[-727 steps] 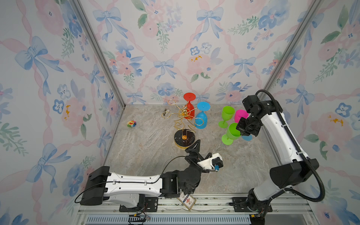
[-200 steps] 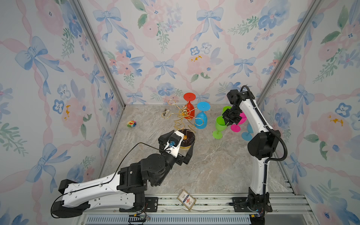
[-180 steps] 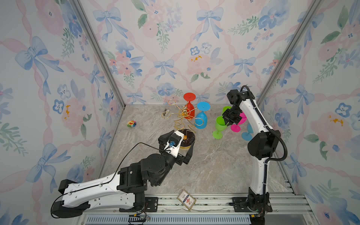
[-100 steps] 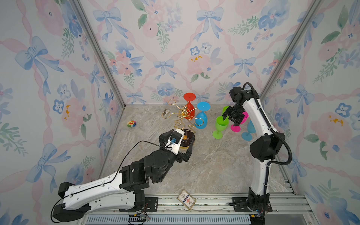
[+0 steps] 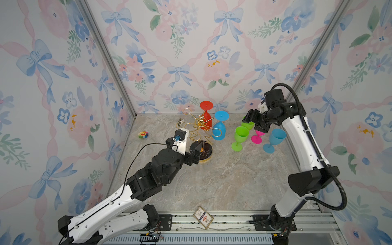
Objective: Take the wine glass off the wine glass rack
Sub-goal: 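Reach the left gripper toward the rack while right gripper lifts away from the glasses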
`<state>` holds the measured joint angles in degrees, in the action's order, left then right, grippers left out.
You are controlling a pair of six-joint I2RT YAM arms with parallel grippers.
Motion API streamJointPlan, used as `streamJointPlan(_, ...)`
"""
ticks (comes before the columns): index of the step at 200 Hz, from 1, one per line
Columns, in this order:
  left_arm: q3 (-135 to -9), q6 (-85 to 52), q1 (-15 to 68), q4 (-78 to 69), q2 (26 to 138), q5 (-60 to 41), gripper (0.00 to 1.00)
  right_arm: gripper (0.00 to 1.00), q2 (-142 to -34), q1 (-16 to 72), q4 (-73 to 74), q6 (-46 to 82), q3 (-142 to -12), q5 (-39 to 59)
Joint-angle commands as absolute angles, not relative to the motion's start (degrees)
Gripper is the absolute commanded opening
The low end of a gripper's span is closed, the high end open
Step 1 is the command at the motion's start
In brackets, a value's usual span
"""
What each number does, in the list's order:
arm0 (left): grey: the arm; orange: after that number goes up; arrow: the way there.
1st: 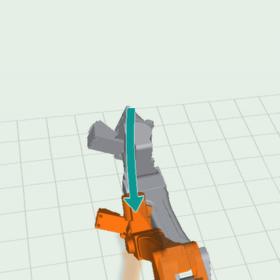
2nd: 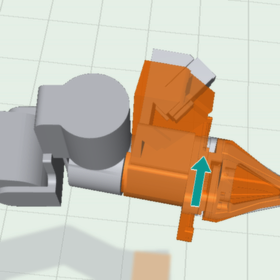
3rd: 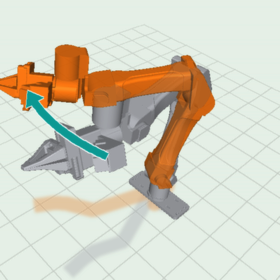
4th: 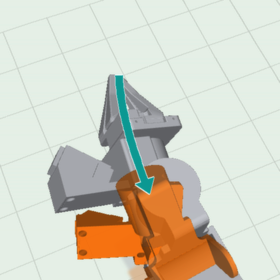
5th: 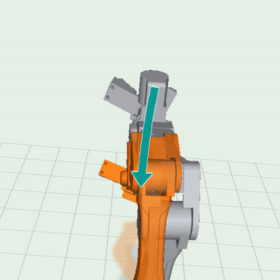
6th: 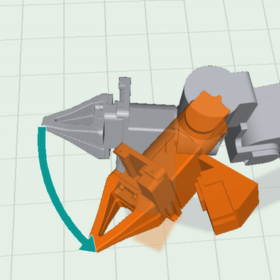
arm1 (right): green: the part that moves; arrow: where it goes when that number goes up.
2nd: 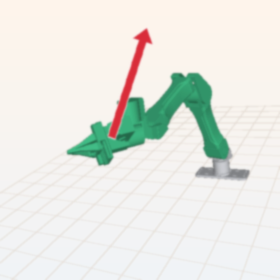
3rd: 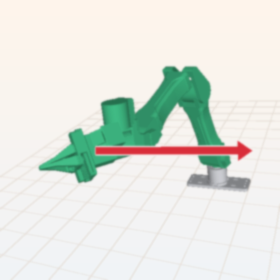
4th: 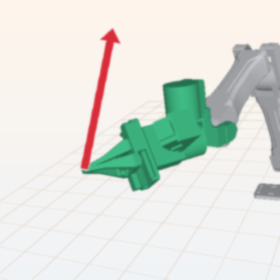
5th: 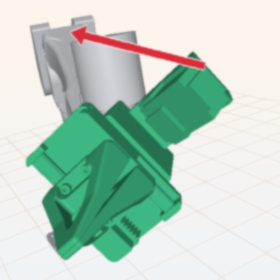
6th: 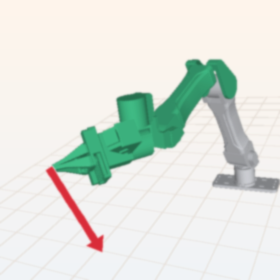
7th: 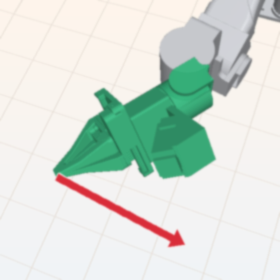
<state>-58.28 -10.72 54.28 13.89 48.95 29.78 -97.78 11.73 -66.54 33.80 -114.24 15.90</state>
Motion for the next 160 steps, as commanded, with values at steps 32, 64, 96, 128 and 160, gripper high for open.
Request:
streamJointPlan(32,-61.48,-13.34,45.51,17.56,49.14,20.73,0.98,0.76,-89.66,11.43,-38.53,39.12,-98.63,35.05)
streamJointPlan(64,-61.6,-15.76,40.36,17.46,50.05,14.63,0.98,0.63,-87.28,10.99,-20.33,49.56,-89.36,40.19)
streamJointPlan(96,-61.51,-17.94,37.52,17.41,50.6,10.87,0.98,0.54,-89.06,11.29,-14.62,53.05,-87.64,41.23)
streamJointPlan(128,-61.79,-20.22,34.52,17.4,49.77,6.47,0.98,0.42,-90.29,12.26,-8.94,55.53,-85.88,42.16)
streamJointPlan(160,-61.38,-22.45,29.96,17.34,49.55,0.01,0.98,0.34,-92.26,12.91,-7.36,56.59,-86.15,42.97)
